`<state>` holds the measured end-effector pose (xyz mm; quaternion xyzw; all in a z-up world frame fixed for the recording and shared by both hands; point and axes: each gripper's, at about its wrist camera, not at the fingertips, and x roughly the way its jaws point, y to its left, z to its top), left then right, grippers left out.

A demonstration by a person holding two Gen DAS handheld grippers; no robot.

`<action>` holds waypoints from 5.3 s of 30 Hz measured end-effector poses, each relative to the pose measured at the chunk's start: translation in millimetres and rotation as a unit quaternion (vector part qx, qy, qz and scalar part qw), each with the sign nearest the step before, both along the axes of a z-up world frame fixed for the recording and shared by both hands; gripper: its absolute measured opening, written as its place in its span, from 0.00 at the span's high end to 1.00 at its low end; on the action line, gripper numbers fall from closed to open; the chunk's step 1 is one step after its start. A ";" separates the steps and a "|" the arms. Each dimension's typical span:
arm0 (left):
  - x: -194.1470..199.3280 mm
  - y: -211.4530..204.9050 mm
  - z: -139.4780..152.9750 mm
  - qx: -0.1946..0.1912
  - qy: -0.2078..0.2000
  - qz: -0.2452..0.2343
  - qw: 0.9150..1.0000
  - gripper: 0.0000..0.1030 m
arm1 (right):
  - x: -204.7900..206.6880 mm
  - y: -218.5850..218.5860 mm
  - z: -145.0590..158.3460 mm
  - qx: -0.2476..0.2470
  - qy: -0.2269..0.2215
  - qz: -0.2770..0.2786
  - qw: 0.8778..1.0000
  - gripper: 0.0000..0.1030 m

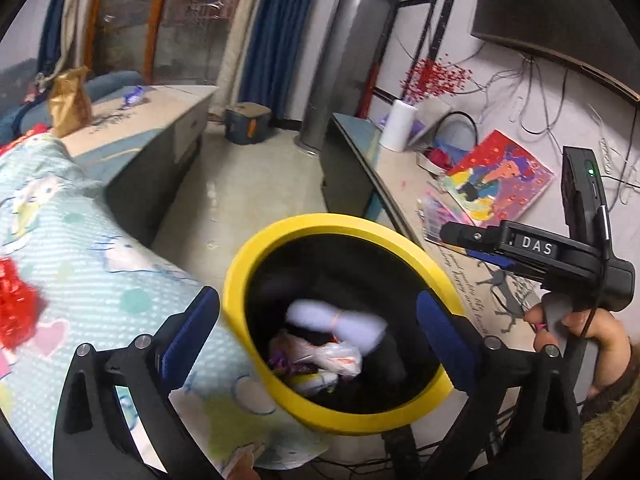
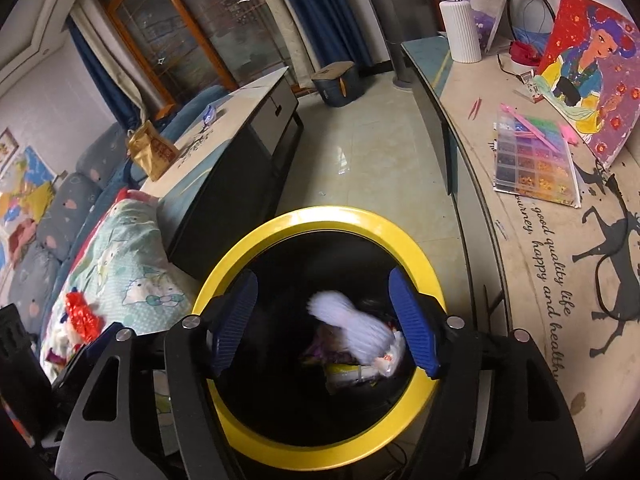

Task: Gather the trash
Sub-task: 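Move both open tools back over the bed toward the remaining trash, then grasp the green snack bag with the left tool while the right tool grasps the red plastic bag, then carry the green snack bag and red plastic bag over the yellow bin with both tools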

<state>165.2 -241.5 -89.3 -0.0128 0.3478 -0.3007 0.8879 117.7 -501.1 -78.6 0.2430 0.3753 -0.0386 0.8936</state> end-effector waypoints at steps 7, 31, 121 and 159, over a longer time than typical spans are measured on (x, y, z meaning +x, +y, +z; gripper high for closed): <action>-8.4 25.5 13.9 0.006 -0.014 0.043 0.999 0.06 | -1.6 22.0 16.5 -0.030 -0.026 0.023 0.999 0.29; -41.4 136.9 65.0 0.011 -0.092 0.164 0.982 0.06 | -11.3 99.4 57.8 -0.078 -0.097 0.081 0.989 0.21; -36.5 381.4 -9.9 -0.102 0.074 0.350 0.928 0.89 | 70.1 341.4 14.6 -0.096 -0.021 0.377 0.921 0.85; -70.6 313.2 81.8 -0.105 -0.029 0.275 0.955 0.94 | 8.3 274.9 75.2 -0.088 -0.102 0.369 0.920 0.88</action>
